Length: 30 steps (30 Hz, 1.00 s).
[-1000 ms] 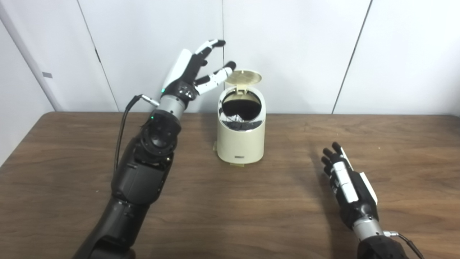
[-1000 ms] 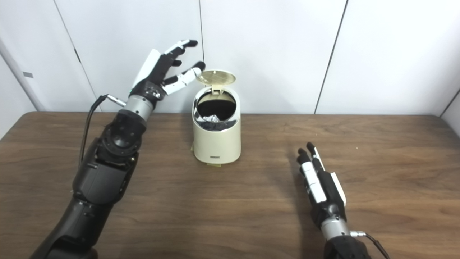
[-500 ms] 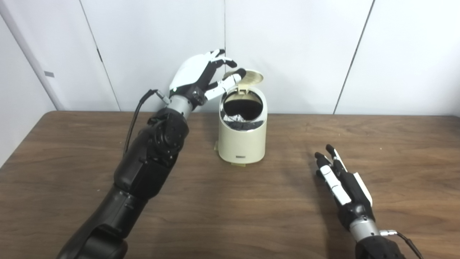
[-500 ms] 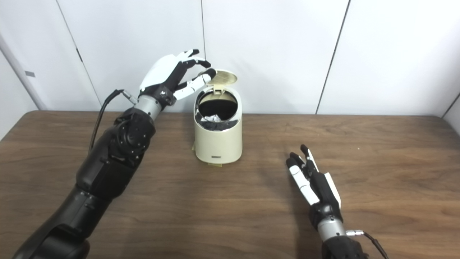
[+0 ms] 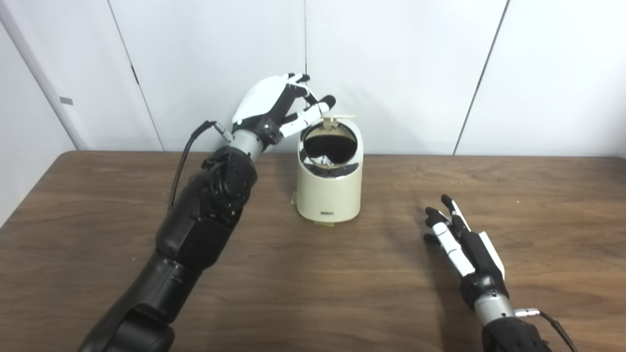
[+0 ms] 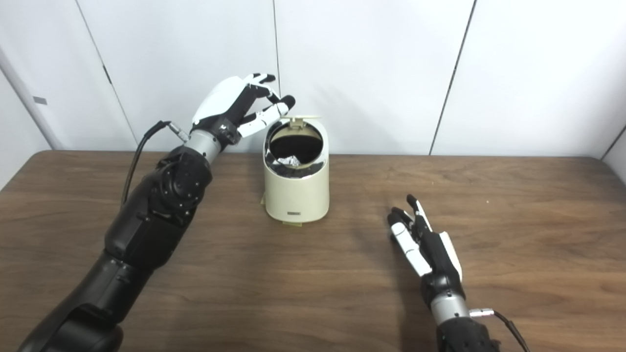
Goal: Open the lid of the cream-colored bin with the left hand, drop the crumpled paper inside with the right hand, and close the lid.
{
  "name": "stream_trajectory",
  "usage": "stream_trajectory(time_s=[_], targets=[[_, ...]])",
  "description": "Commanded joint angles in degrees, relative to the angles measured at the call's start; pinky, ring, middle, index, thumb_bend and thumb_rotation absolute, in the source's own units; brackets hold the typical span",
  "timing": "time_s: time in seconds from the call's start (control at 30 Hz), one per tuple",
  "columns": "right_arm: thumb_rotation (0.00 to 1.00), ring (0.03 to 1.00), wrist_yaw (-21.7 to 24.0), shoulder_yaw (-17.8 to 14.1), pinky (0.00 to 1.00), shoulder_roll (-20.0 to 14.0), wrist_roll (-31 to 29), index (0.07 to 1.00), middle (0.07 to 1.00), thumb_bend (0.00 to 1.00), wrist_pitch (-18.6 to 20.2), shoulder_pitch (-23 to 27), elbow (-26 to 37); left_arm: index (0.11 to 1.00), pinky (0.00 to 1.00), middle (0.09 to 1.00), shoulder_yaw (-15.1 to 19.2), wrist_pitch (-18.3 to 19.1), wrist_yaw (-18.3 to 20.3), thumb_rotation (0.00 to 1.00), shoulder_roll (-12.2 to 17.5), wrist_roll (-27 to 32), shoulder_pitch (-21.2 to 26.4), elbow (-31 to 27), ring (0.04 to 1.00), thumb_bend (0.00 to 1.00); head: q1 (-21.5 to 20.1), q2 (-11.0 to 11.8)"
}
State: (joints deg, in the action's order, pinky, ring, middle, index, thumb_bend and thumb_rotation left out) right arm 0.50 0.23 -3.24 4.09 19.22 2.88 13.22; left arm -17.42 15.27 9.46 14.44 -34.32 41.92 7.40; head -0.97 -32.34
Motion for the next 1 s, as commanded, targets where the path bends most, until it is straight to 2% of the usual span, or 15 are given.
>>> stream_trajectory(time_s=[0.0, 0.1, 0.27, 0.43, 0.6, 0.87, 0.97], targets=[[0.87, 0.907, -0.3, -0.5, 0.84, 0.6, -0.8, 0.979, 0.901, 0.48, -1.1, 1.6, 1.2, 0.608, 0.93, 0.92, 0.2, -0.6, -0.6, 0.91, -0.1, -1.0, 1.9, -2.2, 0.984, 0.52, -0.2, -0.1], [0.88, 0.921, -0.4, -0.8, 0.85, 1.1, -1.1, 0.983, 0.906, 0.5, -0.3, 1.5, 1.7, 0.609, 0.93, 0.912, -0.3, -1.5, -1.1, 0.9, -0.2, -1.4, 1.2, -1.8, 0.977, 0.52, -0.5, -0.4], [0.89, 0.936, -0.1, -0.8, 0.86, 0.9, -1.1, 0.993, 0.909, 0.48, 0.0, 1.3, 2.4, 0.606, 0.91, 0.901, -1.2, -1.9, -0.9, 0.87, -0.6, -2.0, -0.1, -2.6, 0.97, 0.5, -0.7, -0.9], [0.89, 0.941, -0.1, -0.4, 0.87, 0.8, -0.5, 0.994, 0.912, 0.5, 0.8, 1.0, 3.0, 0.614, 0.92, 0.905, -2.1, -2.1, 0.4, 0.86, -0.8, -2.5, -1.9, -4.0, 0.972, 0.51, -0.9, -1.2], [0.97, 0.955, -0.1, -0.9, 0.97, 1.3, -1.8, 0.982, 0.907, 0.56, 0.9, 1.1, 3.4, 0.631, 0.89, 0.912, -3.2, -2.3, 1.3, 0.81, -0.9, -2.8, -3.5, -4.4, 0.978, 0.49, -1.4, -1.4], [1.0, 0.941, -0.3, -1.1, 0.97, 1.2, -1.5, 0.964, 0.891, 0.57, 2.6, 1.3, 4.5, 0.644, 0.92, 0.921, -4.5, -2.5, 2.5, 0.73, -1.2, -3.2, -5.1, -4.8, 0.98, 0.46, -1.6, -1.7], [1.0, 0.939, -0.3, -0.6, 0.96, 0.8, -0.5, 0.968, 0.891, 0.57, 2.6, 1.3, 4.6, 0.658, 0.91, 0.924, -5.2, -2.1, 2.9, 0.76, -1.2, -4.0, -5.5, -5.3, 0.978, 0.47, -1.8, -1.9]])
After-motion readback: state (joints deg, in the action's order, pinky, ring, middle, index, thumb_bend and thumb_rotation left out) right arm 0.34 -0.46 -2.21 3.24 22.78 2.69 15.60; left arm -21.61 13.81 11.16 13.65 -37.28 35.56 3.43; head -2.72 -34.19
